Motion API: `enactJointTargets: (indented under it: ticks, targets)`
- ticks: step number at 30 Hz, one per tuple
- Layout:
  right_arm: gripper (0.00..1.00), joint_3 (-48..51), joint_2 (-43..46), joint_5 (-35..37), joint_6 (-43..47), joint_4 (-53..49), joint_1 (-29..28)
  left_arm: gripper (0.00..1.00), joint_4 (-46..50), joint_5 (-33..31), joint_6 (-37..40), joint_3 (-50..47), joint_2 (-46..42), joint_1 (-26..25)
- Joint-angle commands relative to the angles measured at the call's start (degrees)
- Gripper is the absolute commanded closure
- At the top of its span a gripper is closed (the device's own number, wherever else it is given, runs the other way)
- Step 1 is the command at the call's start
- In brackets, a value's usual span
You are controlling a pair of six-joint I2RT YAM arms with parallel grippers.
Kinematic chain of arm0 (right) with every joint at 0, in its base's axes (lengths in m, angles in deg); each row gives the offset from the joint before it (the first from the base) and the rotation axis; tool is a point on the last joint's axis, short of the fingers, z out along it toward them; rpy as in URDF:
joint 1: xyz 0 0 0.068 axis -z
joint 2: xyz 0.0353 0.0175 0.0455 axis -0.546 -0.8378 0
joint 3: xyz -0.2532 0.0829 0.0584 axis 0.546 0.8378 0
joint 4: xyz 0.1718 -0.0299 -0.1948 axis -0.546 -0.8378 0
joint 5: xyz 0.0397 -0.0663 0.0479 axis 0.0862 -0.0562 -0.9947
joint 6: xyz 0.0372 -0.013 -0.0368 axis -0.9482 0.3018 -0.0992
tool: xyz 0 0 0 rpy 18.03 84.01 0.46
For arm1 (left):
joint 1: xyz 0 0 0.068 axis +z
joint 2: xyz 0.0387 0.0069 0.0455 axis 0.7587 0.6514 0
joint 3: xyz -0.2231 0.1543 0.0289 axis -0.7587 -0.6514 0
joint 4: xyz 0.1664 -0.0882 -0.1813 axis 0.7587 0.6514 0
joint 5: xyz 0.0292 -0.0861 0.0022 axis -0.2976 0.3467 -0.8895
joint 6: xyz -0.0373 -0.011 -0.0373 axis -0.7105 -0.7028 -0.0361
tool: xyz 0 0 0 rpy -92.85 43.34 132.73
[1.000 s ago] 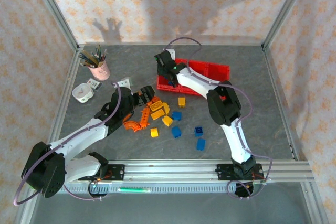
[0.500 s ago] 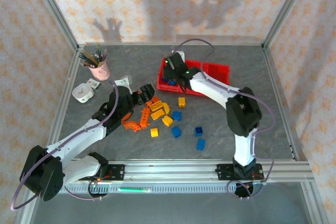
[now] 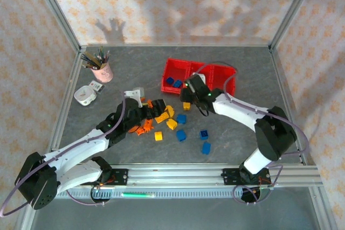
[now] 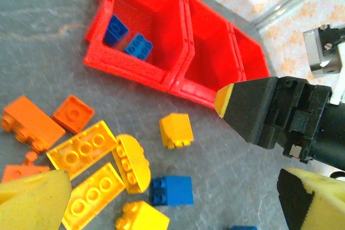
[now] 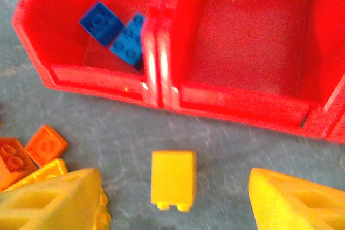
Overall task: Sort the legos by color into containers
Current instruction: Pick up the lego from the center of the table.
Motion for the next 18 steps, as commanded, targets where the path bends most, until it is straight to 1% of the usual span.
enactJointTargets:
  ticks: [1,4,8,10,15,18]
  targets:
    - [0.27,5.23,4.38,-0.35,-4.12,2.11,-0.39,0.01,-0.91,-2.13,-2.75,-2.37,-0.67,-2.39]
    - [0.25,9.51,5.57,-0.74,-5.37,4.01,-0.35,0.01,-3.09,-2.94,-4.51,-3.84,-0.35,-4.12]
    - [0.23,12.81,5.02,-1.64,-6.68,7.02,-0.39,0.01,-3.65,-4.24,-5.24,-3.7,0.66,-5.44]
    - [0.22,12.98,3.88,-1.46,-7.38,7.62,-0.39,0.01,-4.09,-4.84,-5.54,-3.44,1.24,-5.89]
    - [0.2,12.89,1.24,-4.27,-6.92,12.37,-0.39,0.01,-5.27,-5.86,-6.46,-3.26,2.44,-6.61]
    - [0.2,11.8,-1.2,-4.57,-6.64,13.03,-0.39,0.01,-5.63,-6.28,-6.68,-3.34,2.74,-6.71]
